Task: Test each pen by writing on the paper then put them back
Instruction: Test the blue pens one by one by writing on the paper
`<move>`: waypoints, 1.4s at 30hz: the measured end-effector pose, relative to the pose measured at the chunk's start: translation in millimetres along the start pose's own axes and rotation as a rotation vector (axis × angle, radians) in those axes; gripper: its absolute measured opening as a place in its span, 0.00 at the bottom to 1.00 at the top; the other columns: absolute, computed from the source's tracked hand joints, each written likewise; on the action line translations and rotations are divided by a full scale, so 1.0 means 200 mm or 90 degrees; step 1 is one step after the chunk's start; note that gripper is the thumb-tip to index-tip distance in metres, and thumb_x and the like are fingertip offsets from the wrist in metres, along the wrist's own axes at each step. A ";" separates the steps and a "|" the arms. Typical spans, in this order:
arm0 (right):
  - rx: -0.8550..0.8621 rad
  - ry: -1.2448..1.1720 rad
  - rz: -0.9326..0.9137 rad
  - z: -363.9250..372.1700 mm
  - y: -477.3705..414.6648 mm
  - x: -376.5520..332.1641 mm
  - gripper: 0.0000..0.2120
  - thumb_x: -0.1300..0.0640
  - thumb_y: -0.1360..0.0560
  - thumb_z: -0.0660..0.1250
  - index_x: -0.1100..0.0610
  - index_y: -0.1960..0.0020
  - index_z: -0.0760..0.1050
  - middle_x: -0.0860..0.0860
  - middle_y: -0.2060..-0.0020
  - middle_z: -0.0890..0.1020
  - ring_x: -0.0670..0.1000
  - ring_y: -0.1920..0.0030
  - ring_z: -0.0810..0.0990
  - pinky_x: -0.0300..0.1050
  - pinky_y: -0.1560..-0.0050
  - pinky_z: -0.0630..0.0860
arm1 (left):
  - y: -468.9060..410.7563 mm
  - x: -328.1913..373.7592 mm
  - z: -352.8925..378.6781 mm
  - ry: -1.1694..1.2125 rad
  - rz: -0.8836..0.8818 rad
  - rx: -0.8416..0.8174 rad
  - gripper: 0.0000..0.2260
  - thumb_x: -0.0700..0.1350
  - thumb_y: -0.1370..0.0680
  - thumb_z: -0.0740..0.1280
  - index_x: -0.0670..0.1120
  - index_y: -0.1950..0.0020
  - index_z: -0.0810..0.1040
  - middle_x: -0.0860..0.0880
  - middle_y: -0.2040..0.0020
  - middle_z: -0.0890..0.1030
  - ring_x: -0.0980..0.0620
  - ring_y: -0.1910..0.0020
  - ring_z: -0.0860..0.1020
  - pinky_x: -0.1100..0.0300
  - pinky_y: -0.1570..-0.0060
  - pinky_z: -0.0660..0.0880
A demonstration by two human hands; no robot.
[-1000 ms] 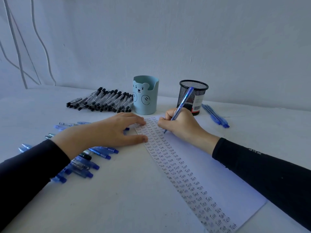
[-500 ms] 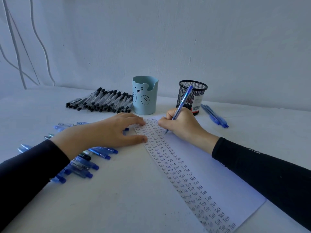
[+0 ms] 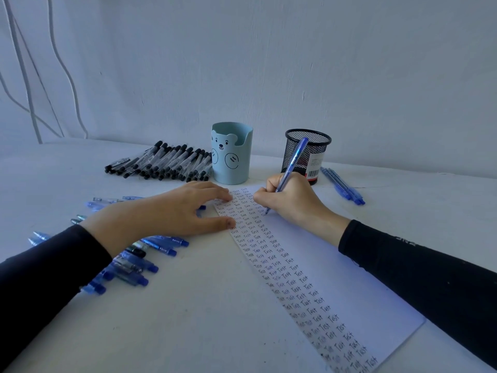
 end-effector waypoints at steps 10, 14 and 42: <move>0.009 0.003 -0.004 -0.01 0.00 0.00 0.20 0.63 0.31 0.71 0.59 0.76 0.65 0.58 0.76 0.69 0.49 0.70 0.72 0.39 0.65 0.70 | 0.00 0.00 0.00 0.005 0.002 0.004 0.39 0.78 0.35 0.54 0.62 0.29 0.66 0.62 0.29 0.65 0.61 0.31 0.63 0.56 0.28 0.62; -0.003 0.006 -0.004 0.00 0.00 0.01 0.22 0.63 0.30 0.71 0.57 0.77 0.64 0.52 0.78 0.68 0.49 0.69 0.72 0.38 0.65 0.72 | 0.00 0.01 0.00 0.002 0.001 -0.002 0.36 0.76 0.33 0.56 0.61 0.28 0.65 0.62 0.29 0.65 0.61 0.31 0.63 0.58 0.28 0.61; 0.137 -0.265 0.141 -0.52 0.01 -0.14 0.08 0.53 0.19 0.62 0.57 0.50 0.75 0.54 0.63 0.85 0.47 0.78 0.61 0.37 0.76 0.60 | 0.00 -0.01 0.02 0.018 0.007 0.012 0.41 0.80 0.38 0.54 0.62 0.29 0.66 0.63 0.29 0.65 0.63 0.32 0.62 0.65 0.32 0.59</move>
Point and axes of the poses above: each hand's wrist, its own y-axis away from the middle knuckle, its own z-axis out of the palm, x = y × z, the point moved 2 cm from there along -y, towards the middle knuckle
